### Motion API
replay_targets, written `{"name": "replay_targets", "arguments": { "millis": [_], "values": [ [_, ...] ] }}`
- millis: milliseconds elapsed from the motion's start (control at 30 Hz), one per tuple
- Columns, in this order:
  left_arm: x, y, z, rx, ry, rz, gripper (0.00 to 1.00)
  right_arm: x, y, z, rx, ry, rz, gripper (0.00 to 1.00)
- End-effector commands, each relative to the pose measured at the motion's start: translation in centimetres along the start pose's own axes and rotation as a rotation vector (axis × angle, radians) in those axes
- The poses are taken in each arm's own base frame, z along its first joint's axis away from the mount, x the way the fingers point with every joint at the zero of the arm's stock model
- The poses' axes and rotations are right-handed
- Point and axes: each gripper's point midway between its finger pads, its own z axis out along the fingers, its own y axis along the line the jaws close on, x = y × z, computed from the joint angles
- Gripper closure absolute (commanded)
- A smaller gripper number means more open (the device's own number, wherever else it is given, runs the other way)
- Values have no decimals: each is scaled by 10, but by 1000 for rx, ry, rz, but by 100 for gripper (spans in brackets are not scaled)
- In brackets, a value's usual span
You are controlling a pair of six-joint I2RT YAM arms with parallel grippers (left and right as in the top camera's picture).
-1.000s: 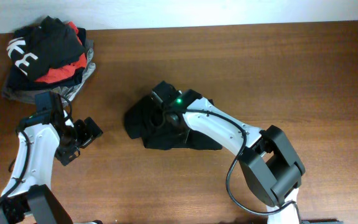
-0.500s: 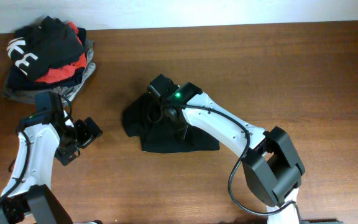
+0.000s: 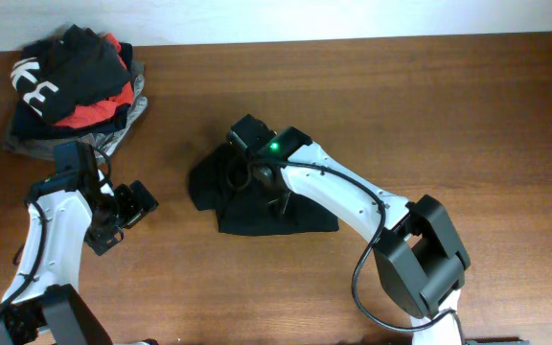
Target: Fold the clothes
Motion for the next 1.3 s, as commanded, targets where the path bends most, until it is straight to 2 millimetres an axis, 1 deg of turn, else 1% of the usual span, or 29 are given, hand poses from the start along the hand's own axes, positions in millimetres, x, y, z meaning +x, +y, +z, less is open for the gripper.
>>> {"name": "replay_targets", "arguments": {
  "millis": [0, 133, 267, 333, 567, 767, 933, 1067, 1267],
  "values": [
    [2, 3, 0, -7, 0, -5, 1, -16, 15, -15, -47, -41, 1, 96],
    [2, 3, 0, -7, 0, -5, 1, -30, 19, -36, -69, -81, 5, 96],
    [3, 3, 0, -7, 0, -4, 1, -41, 24, -48, -92, -116, 8, 96],
    [3, 3, 0, -7, 0, -4, 1, -42, 27, -51, -113, -118, 8, 96],
    [3, 3, 0, -7, 0, -4, 1, -43, 27, -53, -114, -121, 24, 96],
    [3, 3, 0, -8, 0, -4, 1, -50, 29, -69, -130, -144, 28, 96],
    [3, 3, 0, -8, 0, -4, 1, -55, 40, -83, -192, -157, 24, 96],
    [3, 3, 0, -8, 0, -5, 1, -54, 45, -83, -207, -152, 17, 96],
    [3, 3, 0, -9, 2, -5, 1, -47, 61, -71, -203, -129, -17, 96]
  ]
}}
